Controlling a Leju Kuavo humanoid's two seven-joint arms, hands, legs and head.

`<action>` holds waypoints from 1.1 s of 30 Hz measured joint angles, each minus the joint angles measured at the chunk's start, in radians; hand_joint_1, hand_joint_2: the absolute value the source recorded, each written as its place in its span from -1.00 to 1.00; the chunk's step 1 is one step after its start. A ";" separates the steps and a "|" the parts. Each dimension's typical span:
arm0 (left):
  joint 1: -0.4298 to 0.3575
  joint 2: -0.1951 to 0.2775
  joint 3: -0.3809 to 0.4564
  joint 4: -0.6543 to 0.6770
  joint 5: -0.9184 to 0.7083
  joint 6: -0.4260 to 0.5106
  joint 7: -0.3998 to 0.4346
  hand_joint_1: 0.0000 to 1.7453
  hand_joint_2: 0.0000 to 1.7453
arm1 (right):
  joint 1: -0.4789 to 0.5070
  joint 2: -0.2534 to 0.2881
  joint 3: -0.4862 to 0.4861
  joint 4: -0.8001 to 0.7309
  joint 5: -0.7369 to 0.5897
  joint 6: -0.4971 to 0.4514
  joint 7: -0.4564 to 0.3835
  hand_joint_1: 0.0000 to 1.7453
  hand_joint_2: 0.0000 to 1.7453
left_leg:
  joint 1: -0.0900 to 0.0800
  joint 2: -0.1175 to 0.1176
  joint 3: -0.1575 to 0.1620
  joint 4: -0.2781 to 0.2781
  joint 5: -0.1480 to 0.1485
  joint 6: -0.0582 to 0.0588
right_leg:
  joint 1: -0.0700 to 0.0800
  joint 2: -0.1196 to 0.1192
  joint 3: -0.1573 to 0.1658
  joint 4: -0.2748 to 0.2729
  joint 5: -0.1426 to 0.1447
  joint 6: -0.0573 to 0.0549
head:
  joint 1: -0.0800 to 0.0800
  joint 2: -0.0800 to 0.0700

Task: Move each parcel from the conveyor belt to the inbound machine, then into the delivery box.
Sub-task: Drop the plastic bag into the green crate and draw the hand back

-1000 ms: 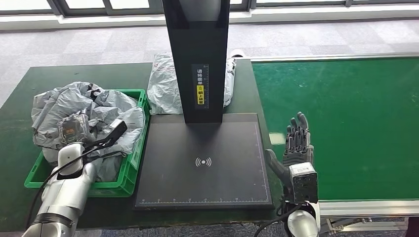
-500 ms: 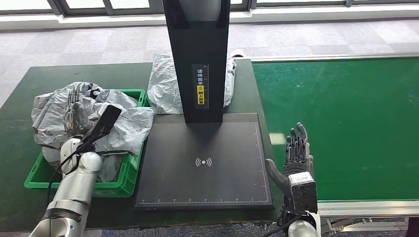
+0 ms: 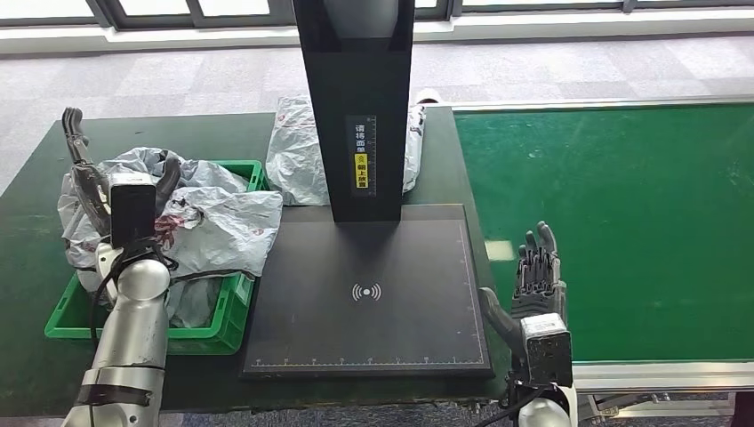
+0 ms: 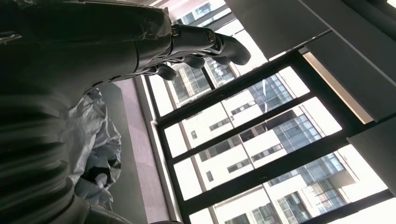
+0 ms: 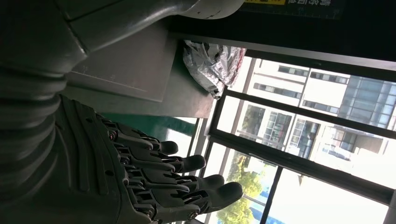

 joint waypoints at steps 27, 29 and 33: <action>0.005 -0.156 -0.270 0.070 0.220 -0.198 -0.160 -1.00 1.00 | -0.172 0.027 0.114 0.067 0.122 -0.135 0.005 -1.00 -0.50 | -0.001 0.000 0.000 0.001 0.000 0.001 | -0.002 0.000 0.000 0.000 0.001 0.002 | 0.000 0.000; -0.004 -0.172 -0.305 0.101 0.184 -0.143 -0.179 -1.00 1.00 | -0.210 0.029 0.125 0.099 0.114 -0.169 0.001 -1.00 0.50 | -0.001 0.000 0.000 0.001 0.000 0.001 | -0.002 0.000 0.000 0.000 0.001 0.002 | 0.000 0.000; -0.015 -0.210 -0.366 0.189 0.186 -0.035 -0.243 -1.00 1.00 | -0.270 0.032 0.148 0.196 0.083 -0.312 -0.084 -1.00 1.00 | -0.001 0.000 0.000 0.001 0.000 0.001 | -0.002 0.000 0.000 0.000 0.001 0.002 | 0.000 0.000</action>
